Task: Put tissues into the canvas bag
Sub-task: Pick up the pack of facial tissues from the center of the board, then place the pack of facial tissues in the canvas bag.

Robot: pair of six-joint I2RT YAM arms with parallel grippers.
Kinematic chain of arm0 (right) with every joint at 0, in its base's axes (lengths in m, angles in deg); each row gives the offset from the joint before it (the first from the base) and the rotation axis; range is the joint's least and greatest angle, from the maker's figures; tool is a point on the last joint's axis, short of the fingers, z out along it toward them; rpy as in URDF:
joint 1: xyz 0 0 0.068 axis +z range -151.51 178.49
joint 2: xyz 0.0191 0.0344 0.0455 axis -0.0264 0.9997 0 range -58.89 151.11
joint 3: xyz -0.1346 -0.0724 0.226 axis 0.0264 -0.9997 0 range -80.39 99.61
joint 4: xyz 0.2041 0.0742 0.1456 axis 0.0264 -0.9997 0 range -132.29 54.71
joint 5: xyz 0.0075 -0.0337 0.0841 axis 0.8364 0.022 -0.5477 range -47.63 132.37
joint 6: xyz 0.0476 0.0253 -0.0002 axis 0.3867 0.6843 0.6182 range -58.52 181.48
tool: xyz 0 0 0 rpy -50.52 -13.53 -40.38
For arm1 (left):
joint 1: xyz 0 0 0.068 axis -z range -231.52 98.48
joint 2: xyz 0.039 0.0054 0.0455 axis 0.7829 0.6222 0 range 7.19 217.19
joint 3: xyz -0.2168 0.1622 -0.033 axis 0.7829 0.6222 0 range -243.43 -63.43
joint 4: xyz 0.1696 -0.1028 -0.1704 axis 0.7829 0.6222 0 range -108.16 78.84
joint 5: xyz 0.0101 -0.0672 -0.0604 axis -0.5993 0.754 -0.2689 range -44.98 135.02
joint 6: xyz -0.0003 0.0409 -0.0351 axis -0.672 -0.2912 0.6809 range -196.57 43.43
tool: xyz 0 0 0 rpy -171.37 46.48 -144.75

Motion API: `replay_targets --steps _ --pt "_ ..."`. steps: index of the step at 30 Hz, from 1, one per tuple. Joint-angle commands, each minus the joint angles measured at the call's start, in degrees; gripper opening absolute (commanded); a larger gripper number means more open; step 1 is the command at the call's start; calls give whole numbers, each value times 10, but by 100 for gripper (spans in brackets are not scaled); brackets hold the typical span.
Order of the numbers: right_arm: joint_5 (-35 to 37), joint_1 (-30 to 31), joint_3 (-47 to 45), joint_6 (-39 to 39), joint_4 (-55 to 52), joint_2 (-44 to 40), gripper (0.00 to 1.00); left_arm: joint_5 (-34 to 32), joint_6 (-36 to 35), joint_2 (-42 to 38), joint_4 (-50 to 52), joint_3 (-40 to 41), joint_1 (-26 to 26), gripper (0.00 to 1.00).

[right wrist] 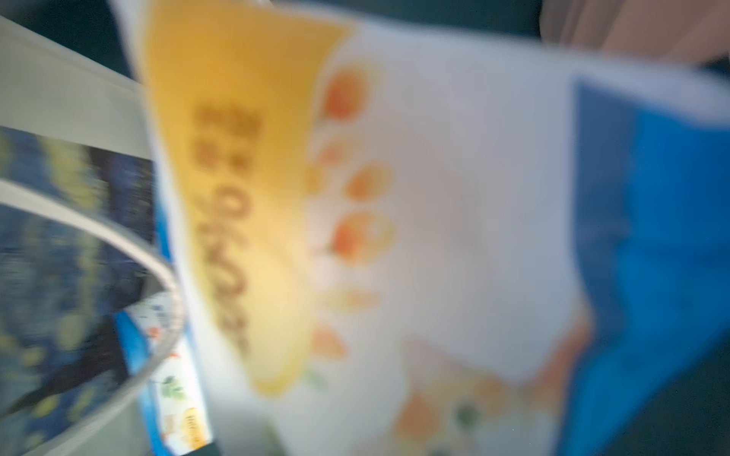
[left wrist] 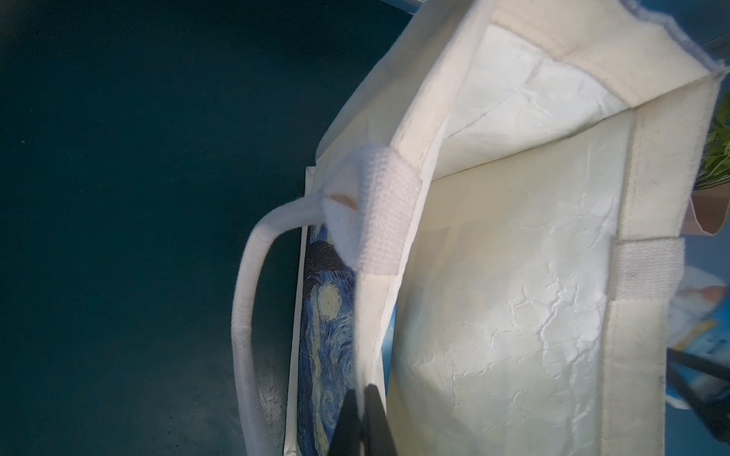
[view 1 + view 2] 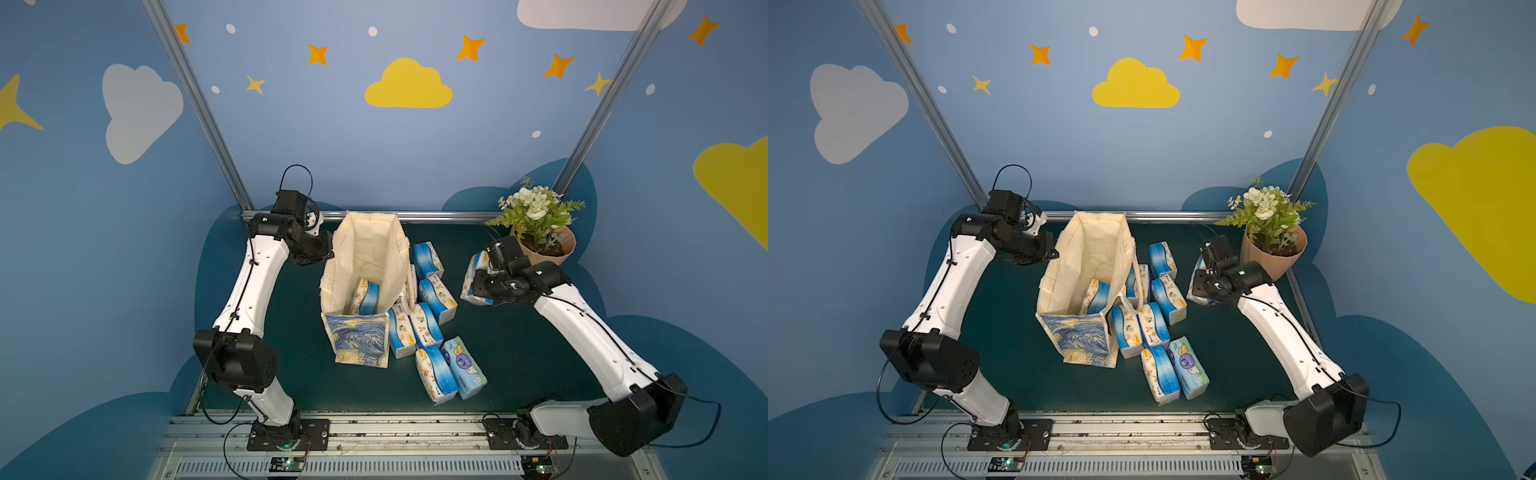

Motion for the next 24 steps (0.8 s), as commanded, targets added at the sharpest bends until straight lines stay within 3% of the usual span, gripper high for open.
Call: replay_targets --steps 1,10,15,19,24 --pt "-62 9 91 -41 58 3 29 6 4 -10 -8 -21 -1 4" --pt "-167 128 353 -24 126 170 33 21 9 -1 -6 -28 6 4" --pt "-163 184 493 -32 38 300 33 18 8 0 -6 -35 8 4" --pt "-157 213 509 -44 -14 337 35 12 5 -1 -4 -32 9 4" --pt "-204 224 503 -63 -111 356 44 9 -2 6 2 -40 9 4"
